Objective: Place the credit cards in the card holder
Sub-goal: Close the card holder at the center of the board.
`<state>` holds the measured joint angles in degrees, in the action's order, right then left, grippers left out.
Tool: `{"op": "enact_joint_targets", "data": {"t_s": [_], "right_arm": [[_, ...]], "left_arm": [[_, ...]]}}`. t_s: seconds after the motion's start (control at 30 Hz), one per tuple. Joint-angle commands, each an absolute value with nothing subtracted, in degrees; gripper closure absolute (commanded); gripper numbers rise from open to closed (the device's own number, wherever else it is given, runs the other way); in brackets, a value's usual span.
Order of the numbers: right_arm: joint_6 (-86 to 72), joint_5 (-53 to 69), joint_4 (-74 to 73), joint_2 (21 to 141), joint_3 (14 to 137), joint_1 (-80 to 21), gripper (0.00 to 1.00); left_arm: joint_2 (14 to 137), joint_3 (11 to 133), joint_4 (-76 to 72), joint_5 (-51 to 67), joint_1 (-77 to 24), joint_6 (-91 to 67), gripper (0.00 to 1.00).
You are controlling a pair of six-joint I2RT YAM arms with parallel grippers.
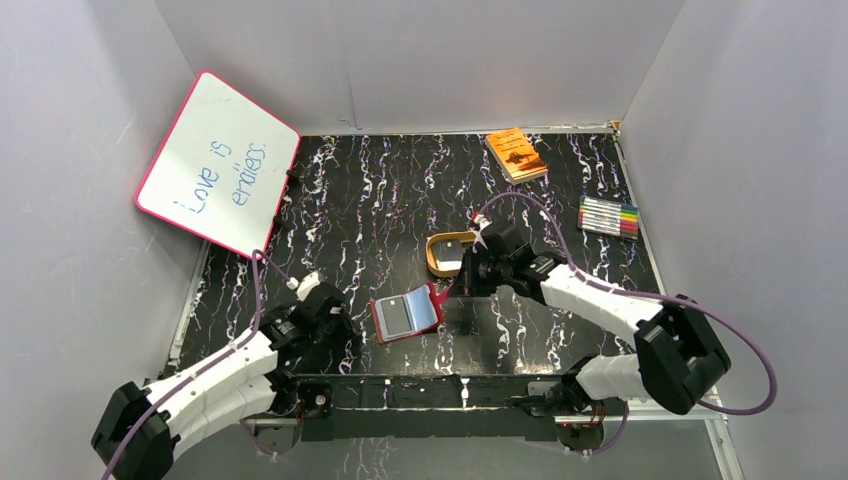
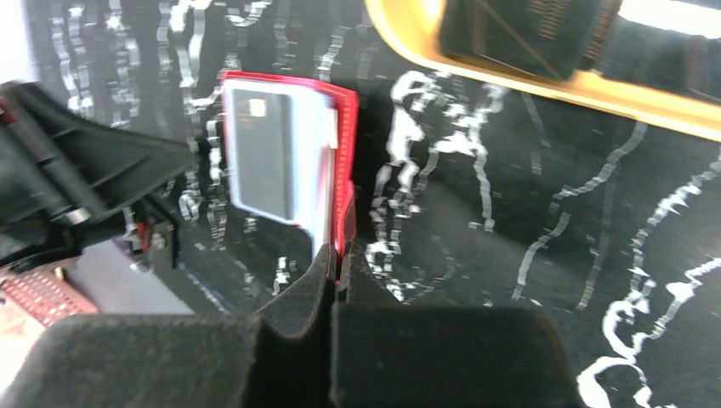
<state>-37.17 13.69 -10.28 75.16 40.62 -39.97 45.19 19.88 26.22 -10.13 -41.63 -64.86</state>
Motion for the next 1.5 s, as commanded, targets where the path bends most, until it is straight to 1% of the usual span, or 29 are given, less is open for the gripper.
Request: {"op": "enact_joint_targets", "data": {"t_s": [0.0, 0.07, 0.17, 0.27, 0.4, 0.6, 0.77, 0.83, 1.0, 1.2, 1.4, 1.43, 1.47], "right_arm": [[-35.71, 19.64, -7.31, 72.80, 44.84, -42.60, 1.00], [-36.18, 21.41, -5.69, 74.05, 45.91, -44.75, 1.00], [-36.73, 20.13, -4.05, 77.64, 47.87, -48.52, 1.00], [-38.61, 20.04, -0.75, 81.65, 48.84, -51.00, 1.00], [-40.70, 19.64, 4.38, 86.90, 50.75, -54.04, 1.00], [-43.97, 18.66, 10.49, 91.70, 51.76, -56.51, 1.00], [-45.94, 18.83, 15.82, 93.60, 52.46, -57.75, 1.00], [-45.90, 19.05, 16.18, 94.72, 53.25, -58.07, 1.00], [-46.46, 19.48, 19.37, 95.85, 53.51, -58.33, 1.00], [-47.27, 21.11, 21.90, 100.45, 55.42, -58.48, 1.00], [-46.43, 22.24, 19.12, 105.97, 60.65, -59.38, 1.00], [-46.26, 22.54, 17.96, 106.78, 61.82, -59.48, 0.99], [-46.04, 23.04, 16.81, 108.06, 63.22, -59.64, 0.93]], "left_arm": [[48.48, 17.81, 20.58, -7.93, -41.60, -64.69, 0.67], [50.27, 17.16, 17.98, -6.73, -41.63, -64.79, 0.68], [52.71, 17.01, 15.26, -5.25, -41.66, -64.26, 0.73], [54.14, 17.39, 14.79, -5.14, -41.61, -63.66, 0.79], [53.99, 17.04, 14.74, -5.27, -41.62, -63.55, 0.83], [54.12, 15.78, 13.82, -4.63, -41.65, -63.72, 0.93], [53.65, 16.15, 15.46, -5.23, -41.65, -63.88, 0.97], [52.29, 16.64, 17.35, -6.59, -41.62, -64.26, 0.97], [47.38, 17.90, 23.09, -11.02, -41.65, -65.72, 0.93], [42.88, 20.32, 30.04, -15.63, -41.65, -69.20, 0.93], [38.69, 21.85, 34.14, -18.29, -41.65, -70.99, 0.90], [38.33, 22.00, 34.67, -18.61, -41.64, -71.20, 0.90], [38.04, 22.17, 35.17, -18.83, -41.66, -71.27, 0.90]]}}
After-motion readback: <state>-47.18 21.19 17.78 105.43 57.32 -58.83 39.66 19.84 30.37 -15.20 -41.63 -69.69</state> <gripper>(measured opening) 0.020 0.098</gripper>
